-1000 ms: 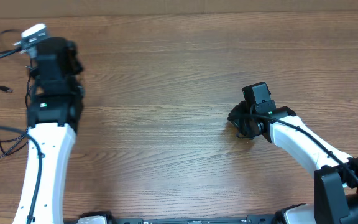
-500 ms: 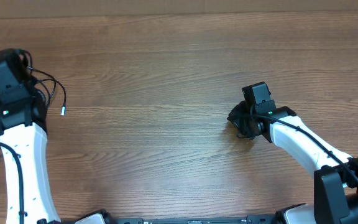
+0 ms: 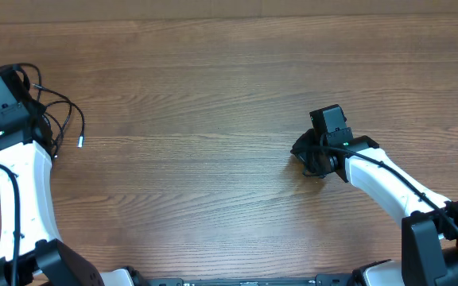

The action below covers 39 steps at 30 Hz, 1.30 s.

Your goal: Untangle cables

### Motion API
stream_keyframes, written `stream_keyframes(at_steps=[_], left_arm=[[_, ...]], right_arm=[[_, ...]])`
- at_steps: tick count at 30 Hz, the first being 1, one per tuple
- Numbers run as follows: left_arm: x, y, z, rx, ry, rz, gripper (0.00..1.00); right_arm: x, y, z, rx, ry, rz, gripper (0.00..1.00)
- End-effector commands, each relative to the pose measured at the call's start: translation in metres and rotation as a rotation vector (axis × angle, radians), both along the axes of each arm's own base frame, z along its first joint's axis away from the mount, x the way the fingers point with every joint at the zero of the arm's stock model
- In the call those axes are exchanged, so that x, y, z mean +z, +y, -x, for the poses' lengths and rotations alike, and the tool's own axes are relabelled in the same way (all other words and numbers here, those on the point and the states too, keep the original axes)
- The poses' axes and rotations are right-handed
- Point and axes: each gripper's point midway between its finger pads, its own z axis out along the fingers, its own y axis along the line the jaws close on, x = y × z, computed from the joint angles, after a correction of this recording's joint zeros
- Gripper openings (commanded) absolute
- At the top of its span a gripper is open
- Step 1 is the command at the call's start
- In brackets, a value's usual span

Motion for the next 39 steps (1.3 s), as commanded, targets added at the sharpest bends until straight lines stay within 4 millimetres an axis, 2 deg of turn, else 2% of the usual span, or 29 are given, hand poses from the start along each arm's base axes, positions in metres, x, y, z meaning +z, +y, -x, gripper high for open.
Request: stream_keyframes(at_steps=[1,3,8,10,13,20,24,29,31,34,39], left_arm=[[-0.003,0.002,-0.004,0.002,-0.009,0.013,0.45],[-0.005,0.001,-0.006,-0.005,-0.010,0.020,0.57],[-0.008,-0.009,-0.016,-0.066,-0.037,0.069,0.74],[-0.010,-0.015,-0.021,-0.098,-0.048,0.097,0.86],[-0.014,-0.026,-0.028,-0.155,-0.062,0.149,0.98],[-0.033,-0.060,-0.030,-0.279,-0.041,0.315,1.00],[-0.051,-0.091,-0.022,-0.360,0.004,0.473,1.00],[-0.073,-0.124,0.005,-0.384,0.116,0.638,1.00],[-0.081,-0.137,0.015,-0.397,0.167,0.680,1.00],[-0.089,-0.156,0.020,-0.510,0.244,0.662,1.00],[-0.106,-0.192,0.027,-0.680,0.355,0.632,1.00]], right_arm=[[-0.003,-0.002,0.002,-0.004,0.003,0.016,0.23],[-0.003,-0.002,0.002,-0.004,0.003,0.016,0.23],[-0.003,-0.002,0.002,-0.004,0.003,0.016,0.23],[-0.003,-0.002,0.002,-0.004,0.003,0.016,0.26],[-0.003,-0.002,0.001,-0.004,0.003,0.016,0.30],[-0.003,-0.002,0.001,-0.004,-0.001,0.015,0.36],[-0.003,-0.003,-0.001,-0.006,-0.008,0.017,0.53],[-0.002,-0.011,-0.007,-0.028,-0.037,0.062,0.78],[-0.001,-0.015,-0.010,-0.040,-0.048,0.082,0.83],[-0.001,-0.021,-0.013,-0.054,-0.066,0.118,0.99],[0.002,-0.021,-0.018,0.050,-0.107,0.160,1.00]])
